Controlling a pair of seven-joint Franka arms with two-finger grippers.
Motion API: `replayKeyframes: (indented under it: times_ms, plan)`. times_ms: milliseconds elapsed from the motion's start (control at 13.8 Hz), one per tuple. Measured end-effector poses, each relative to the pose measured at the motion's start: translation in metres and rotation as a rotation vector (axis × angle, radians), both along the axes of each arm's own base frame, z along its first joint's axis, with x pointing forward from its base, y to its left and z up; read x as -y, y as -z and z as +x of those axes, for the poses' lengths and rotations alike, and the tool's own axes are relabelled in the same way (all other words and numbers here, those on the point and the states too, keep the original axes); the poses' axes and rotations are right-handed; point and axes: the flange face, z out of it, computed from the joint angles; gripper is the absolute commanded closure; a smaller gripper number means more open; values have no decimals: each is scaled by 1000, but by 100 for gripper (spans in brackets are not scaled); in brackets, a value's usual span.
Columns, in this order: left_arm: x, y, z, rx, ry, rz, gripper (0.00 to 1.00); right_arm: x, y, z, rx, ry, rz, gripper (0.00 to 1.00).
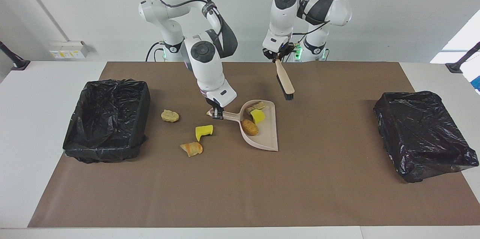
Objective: Sweep and dump trash in bin
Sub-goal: 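Carry the loaded dustpan toward the bin with the right gripper, then tip the dustpan over the bin with the right gripper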
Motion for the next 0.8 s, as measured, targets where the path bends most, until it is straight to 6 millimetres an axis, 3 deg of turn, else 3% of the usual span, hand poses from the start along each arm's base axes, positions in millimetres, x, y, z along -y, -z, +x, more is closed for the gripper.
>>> replayKeyframes:
  times_ms: [145,290,581,798]
  plan:
    - [10,22,-29,21,50,-7,100,33,-20,7,-7,-8,-4,100]
    - [17,42,-47,37,80,-15,100,78,-43,17,-26,-34,-7,100]
    - [13,70,-64,37,102,-7,100,172,-73,34,-46,-19,10,100]
    - [14,74,-69,32,105,-11,100,230,-103,38,-6,50,11,100]
